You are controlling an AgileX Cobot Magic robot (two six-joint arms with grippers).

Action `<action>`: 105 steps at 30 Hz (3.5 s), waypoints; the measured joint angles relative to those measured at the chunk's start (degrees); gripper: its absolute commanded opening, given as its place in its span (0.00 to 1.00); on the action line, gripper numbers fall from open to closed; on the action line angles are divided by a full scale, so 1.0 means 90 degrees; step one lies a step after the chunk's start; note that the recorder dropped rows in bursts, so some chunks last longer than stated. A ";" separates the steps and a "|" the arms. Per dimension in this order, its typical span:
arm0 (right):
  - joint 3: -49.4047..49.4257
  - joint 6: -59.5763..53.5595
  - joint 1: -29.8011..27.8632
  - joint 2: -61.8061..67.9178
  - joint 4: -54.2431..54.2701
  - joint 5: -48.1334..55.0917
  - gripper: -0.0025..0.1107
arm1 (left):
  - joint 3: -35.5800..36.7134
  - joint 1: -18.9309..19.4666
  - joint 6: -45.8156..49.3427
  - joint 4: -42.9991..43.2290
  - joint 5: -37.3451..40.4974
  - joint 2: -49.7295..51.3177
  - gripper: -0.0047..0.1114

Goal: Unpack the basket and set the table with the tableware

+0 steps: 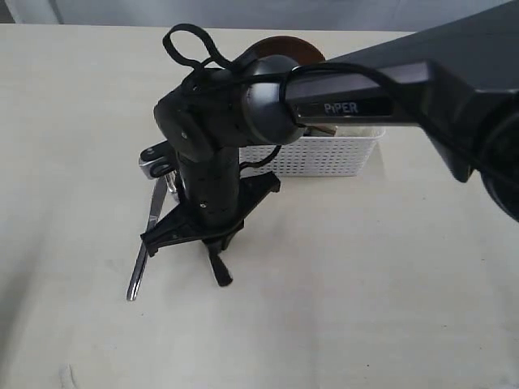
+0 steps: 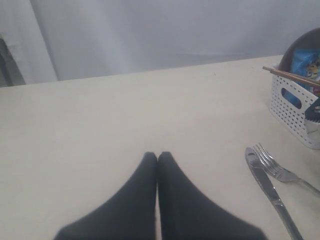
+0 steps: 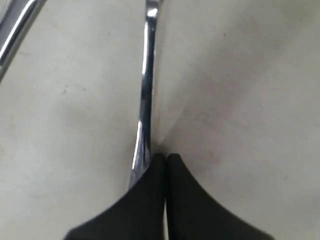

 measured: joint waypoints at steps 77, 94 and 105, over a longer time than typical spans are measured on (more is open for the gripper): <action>0.0000 -0.1093 -0.2622 -0.2211 -0.0916 -0.0389 0.02 | 0.0000 0.0000 0.0000 0.0000 0.0000 0.0000 0.04; -0.0030 -0.0744 -0.2928 -0.2159 -0.1272 -0.0295 0.02 | 0.0000 0.0000 0.0000 0.0000 0.0000 0.0000 0.04; -0.1239 -0.0999 -0.2663 -0.1327 -0.1980 -0.0236 0.02 | 0.0000 0.0000 0.0000 0.0000 0.0000 0.0000 0.04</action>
